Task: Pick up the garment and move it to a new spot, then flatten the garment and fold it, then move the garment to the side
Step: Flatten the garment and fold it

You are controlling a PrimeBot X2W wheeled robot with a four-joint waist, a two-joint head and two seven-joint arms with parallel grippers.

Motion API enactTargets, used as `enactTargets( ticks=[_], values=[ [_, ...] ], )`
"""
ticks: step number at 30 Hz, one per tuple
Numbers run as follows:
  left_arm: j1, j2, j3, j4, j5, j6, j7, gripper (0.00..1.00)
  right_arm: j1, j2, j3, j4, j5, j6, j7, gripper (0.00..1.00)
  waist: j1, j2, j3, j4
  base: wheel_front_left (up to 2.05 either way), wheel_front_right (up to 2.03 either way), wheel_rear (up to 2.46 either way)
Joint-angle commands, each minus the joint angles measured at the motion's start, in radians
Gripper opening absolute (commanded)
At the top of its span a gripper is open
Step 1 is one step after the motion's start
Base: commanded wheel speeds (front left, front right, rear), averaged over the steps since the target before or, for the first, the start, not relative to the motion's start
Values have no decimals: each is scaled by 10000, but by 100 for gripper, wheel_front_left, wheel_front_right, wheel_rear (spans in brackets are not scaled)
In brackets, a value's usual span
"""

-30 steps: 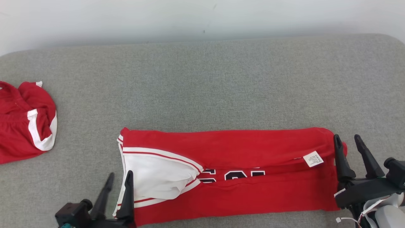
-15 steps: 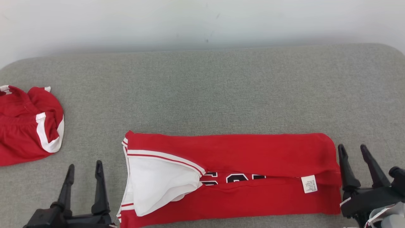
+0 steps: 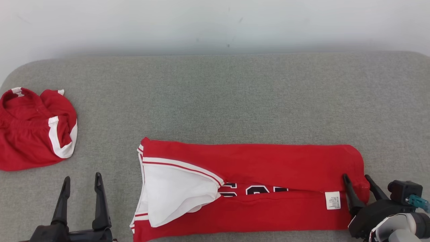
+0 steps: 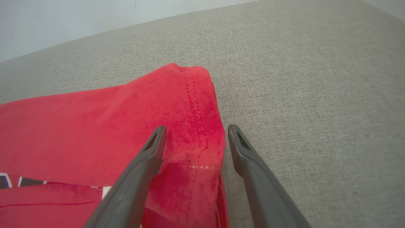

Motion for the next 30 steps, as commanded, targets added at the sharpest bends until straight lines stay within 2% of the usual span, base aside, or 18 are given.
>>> enactTargets(
  ticks=[1,8,9,10,12,16,25,30],
  values=[
    [89,-102,109,68,139,-94,-32,100,-184,19,128,268,13,-24,17,100,0,0,16,44,0,0,0],
    [-48,-327,375,242,344,-425,-32,100,-460,183,436,1400,92,-24,278,100,0,0,6,182,0,0,0],
    [-52,-353,418,263,375,-462,-31,100,-454,226,534,1471,135,-23,259,79,0,0,-11,195,0,0,0],
    [-23,-406,506,294,471,-513,-31,100,-442,286,696,1553,282,-23,227,0,0,0,-65,194,0,0,0],
    [58,-442,620,318,521,-588,-31,100,-454,290,854,1622,427,-23,240,0,0,0,-151,149,0,0,0],
    [202,-531,755,347,625,-660,-31,100,-694,-167,851,1683,705,-26,-17,0,0,0,-330,41,0,0,0],
    [219,-642,884,465,760,-861,-31,100,-1368,-2004,268,2223,1014,-25,-153,0,0,0,-563,-137,0,0,0],
    [265,-679,1019,469,765,-917,-31,100,-1649,-2446,405,1972,973,-25,-99,0,0,0,-624,-230,0,0,0]
  ],
)
